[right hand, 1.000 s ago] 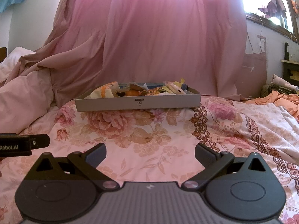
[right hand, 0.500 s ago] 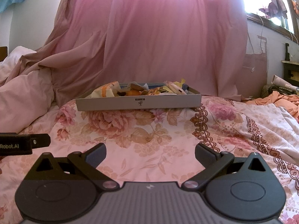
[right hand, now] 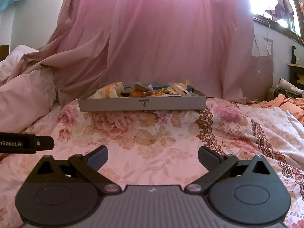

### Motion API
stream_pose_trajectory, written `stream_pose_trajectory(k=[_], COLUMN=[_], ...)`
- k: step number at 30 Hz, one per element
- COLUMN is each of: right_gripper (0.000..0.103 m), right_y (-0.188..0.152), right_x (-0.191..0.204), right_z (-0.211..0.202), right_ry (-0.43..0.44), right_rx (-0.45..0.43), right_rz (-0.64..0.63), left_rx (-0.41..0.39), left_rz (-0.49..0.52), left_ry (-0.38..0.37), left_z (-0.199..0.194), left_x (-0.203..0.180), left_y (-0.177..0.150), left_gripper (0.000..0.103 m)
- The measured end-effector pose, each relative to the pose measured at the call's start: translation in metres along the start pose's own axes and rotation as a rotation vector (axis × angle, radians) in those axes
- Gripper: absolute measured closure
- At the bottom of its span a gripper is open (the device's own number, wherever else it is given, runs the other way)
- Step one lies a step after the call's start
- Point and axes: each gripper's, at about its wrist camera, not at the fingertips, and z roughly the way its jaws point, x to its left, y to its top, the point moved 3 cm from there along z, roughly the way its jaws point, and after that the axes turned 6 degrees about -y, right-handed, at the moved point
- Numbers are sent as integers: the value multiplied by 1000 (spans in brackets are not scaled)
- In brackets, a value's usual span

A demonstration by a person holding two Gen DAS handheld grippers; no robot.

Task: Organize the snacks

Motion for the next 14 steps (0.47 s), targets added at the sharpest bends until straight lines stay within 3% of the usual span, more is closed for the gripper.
stream_pose_trajectory(k=[14], right_gripper=[0], right_y=[0], right_x=[1], right_z=[0], right_ry=[1], right_rx=[0], right_rz=[-2], left_rx=[-22], left_rz=[12], left_ry=[2], left_z=[-3], left_x=[-2], left_y=[1], left_gripper=[1])
